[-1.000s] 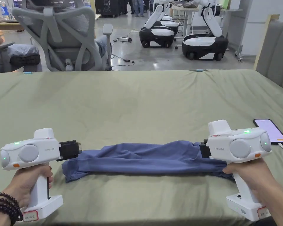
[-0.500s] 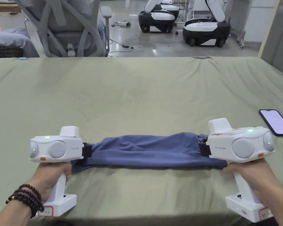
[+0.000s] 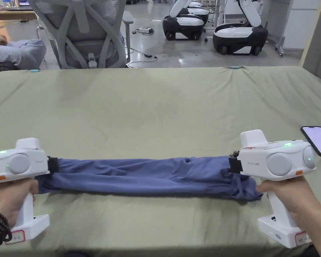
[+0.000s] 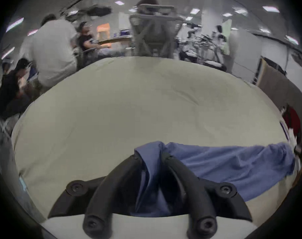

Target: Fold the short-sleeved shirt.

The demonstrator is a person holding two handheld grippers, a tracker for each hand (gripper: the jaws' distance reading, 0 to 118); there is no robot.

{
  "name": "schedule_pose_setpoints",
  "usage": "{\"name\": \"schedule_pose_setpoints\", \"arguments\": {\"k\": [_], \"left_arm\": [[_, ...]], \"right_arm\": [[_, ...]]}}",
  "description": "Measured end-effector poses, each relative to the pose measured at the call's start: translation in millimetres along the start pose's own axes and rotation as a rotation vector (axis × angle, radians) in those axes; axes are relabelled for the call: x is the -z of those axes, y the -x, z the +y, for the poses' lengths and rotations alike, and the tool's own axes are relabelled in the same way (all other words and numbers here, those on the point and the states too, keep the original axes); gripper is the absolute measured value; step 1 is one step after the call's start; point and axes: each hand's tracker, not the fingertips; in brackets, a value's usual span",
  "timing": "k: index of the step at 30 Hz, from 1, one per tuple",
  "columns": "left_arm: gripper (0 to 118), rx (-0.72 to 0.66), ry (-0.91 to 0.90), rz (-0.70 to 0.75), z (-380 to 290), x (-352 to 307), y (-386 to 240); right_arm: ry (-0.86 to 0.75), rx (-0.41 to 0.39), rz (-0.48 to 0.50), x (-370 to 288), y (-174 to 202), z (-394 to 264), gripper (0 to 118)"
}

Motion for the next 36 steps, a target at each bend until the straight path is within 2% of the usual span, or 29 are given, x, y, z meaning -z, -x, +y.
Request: {"name": "schedule_pose_setpoints", "arguments": {"k": [2,4,8,11,15,21,25,27,30,31,33,36], "left_arm": [[15,0.027,0.007,-0.010,0.5,-5.4,3.3],[15,0.017,0.014,-0.104,0.6,-16.1,-2.9],[15,-0.088,0.023,-0.346,3.2,-43.5,-26.8],[15,-0.063,0.015,-0.464,-0.8,-57.8,-68.3],[15,-0.079,0.089,-0.599,-10.0,-48.4,-134.5],[16,0.009,0.188,-0.594,-26.9,0.7,-223.3],[18,0.045,0.211,-0.513,-31.0,36.4,-238.9],[29,0.040,0.216,-0.522,-31.6,36.6,-238.2],[101,0.081,0.210,-0.626,-25.4,17.1,-233.5],[118,0.090,0.204,-0.639,-22.4,11.0,-231.5],[112,0.079,0.076,-0.655,-13.6,-9.0,-216.7],[114,0.044,-0.011,-0.642,-6.3,-38.4,-188.3]], "right_arm": [[0.001,-0.002,0.007,0.9,2.6,-2.0,0],[0.000,0.002,0.017,1.4,3.9,-3.6,0],[-0.003,0.000,0.025,2.9,6.9,-4.1,0],[-0.015,0.002,0.035,1.9,11.1,-6.2,0],[-0.025,0.013,0.045,-1.3,11.2,-9.4,0],[-0.031,0.042,0.051,-11.5,-1.0,-20.7,0],[-0.026,0.060,0.047,-17.2,-9.7,-29.0,0],[-0.022,0.056,0.048,-19.2,-12.0,-33.1,0],[-0.015,0.051,0.052,-19.2,-11.4,-35.7,0],[-0.014,0.049,0.052,-18.7,-10.3,-35.7,0],[-0.015,0.049,0.056,-17.2,-7.0,-35.5,0],[-0.026,0.054,0.069,-19.4,-0.9,-33.7,0]]}}
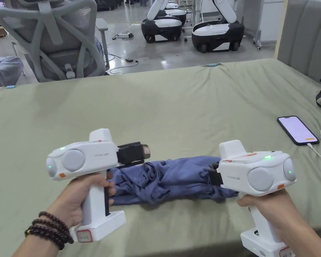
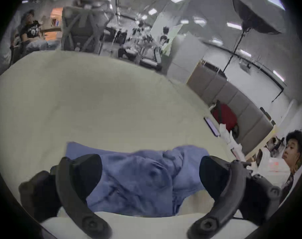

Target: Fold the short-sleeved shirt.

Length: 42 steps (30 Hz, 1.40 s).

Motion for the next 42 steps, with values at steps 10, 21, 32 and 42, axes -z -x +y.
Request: {"name": "schedule_pose_setpoints", "arguments": {"k": [10,21,32,42], "left_arm": [[1,0.011,0.040,-0.033,-41.5,-41.3,32.1],[0,0.005,0.225,-0.067,-63.5,86.8,-12.2],[0,-0.020,0.125,-0.119,-35.6,35.9,3.2],[0,-0.057,0.041,0.017,-24.8,-38.2,67.9]], "right_arm": [[-0.008,-0.024,0.038,2.1,15.3,5.0,0],[0.008,-0.018,0.009,-5.3,2.1,1.0,0],[0.010,0.008,-0.022,-10.3,-8.5,-1.8,0],[0.003,-0.015,-0.005,0.5,2.3,8.4,0]]}}
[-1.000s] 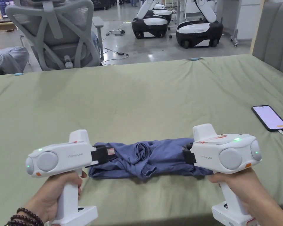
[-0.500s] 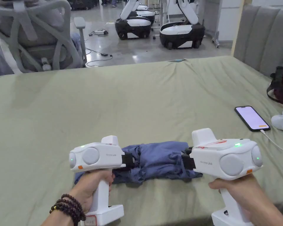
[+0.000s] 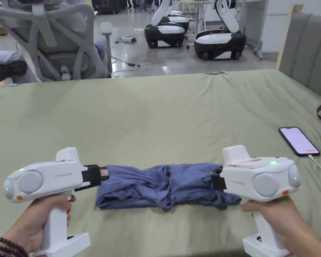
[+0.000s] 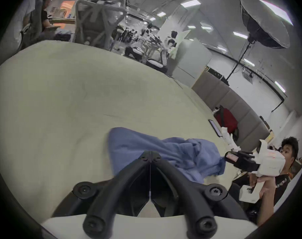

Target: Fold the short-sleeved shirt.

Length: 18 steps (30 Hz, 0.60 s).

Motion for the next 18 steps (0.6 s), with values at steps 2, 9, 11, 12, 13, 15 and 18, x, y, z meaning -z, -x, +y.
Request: {"name": "schedule_pose_setpoints", "arguments": {"k": [2,9,11,12,13,15,18], "left_arm": [[7,-0.006,-0.002,0.016,-3.9,-1.0,2.6],[102,-0.042,0.021,0.035,-11.0,23.5,8.4],[100,-0.065,0.046,0.055,-13.0,36.1,8.4],[98,-0.067,0.065,0.061,-14.1,42.8,7.4],[88,-0.066,0.085,0.061,-13.3,48.8,7.6],[52,-0.068,0.121,0.033,-16.5,59.2,3.1],[39,0.006,0.116,0.091,-21.3,66.8,-9.2]], "right_arm": [[-0.001,-0.006,0.001,0.5,3.6,1.0,0],[0.003,-0.020,-0.005,-3.1,10.1,0.5,0],[0.004,-0.021,-0.003,-4.8,9.8,-0.7,0],[0.005,-0.020,-0.001,-5.9,10.0,-1.6,0],[0.006,-0.023,0.003,-7.0,10.3,-2.5,0],[0.013,-0.034,0.002,-9.9,10.7,-5.4,0],[0.027,-0.047,-0.005,-11.6,9.9,-9.2,0]]}}
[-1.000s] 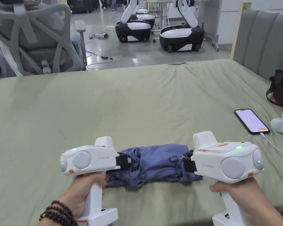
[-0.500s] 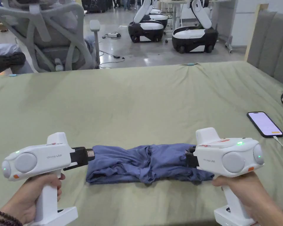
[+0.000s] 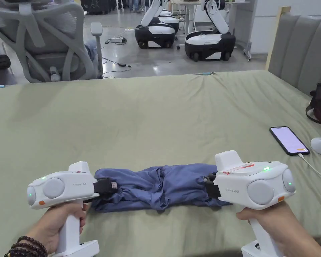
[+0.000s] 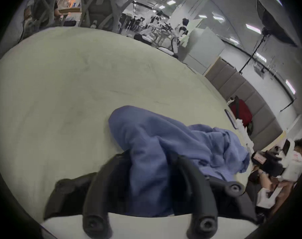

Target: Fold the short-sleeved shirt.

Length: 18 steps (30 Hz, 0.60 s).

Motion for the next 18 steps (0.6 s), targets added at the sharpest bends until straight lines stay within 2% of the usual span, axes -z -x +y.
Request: {"name": "schedule_pose_setpoints", "arguments": {"k": [2,4,9,11,14,18], "left_arm": [[21,0.004,0.009,-0.014,1.6,-2.0,-3.1],[17,0.019,-0.005,-0.004,6.5,-4.5,2.4],[15,0.068,-0.031,0.015,17.8,-28.5,15.8],[15,0.079,-0.040,0.097,18.5,-43.2,31.5],[15,0.042,-0.064,0.158,20.2,-68.9,72.1],[15,0.028,-0.055,0.188,16.9,-88.2,86.6]], "right_arm": [[0.006,0.000,-0.003,0.0,-0.3,-1.5,0],[0.009,0.000,-0.007,-0.6,-0.3,-2.1,0],[-0.006,0.004,-0.017,-8.6,-1.0,-1.3,0],[-0.011,0.005,-0.019,-11.0,-1.6,-1.1,0],[-0.014,0.012,-0.013,-12.3,-2.6,-1.3,0],[-0.008,-0.005,-0.014,-11.9,-2.5,-1.4,0]]}}
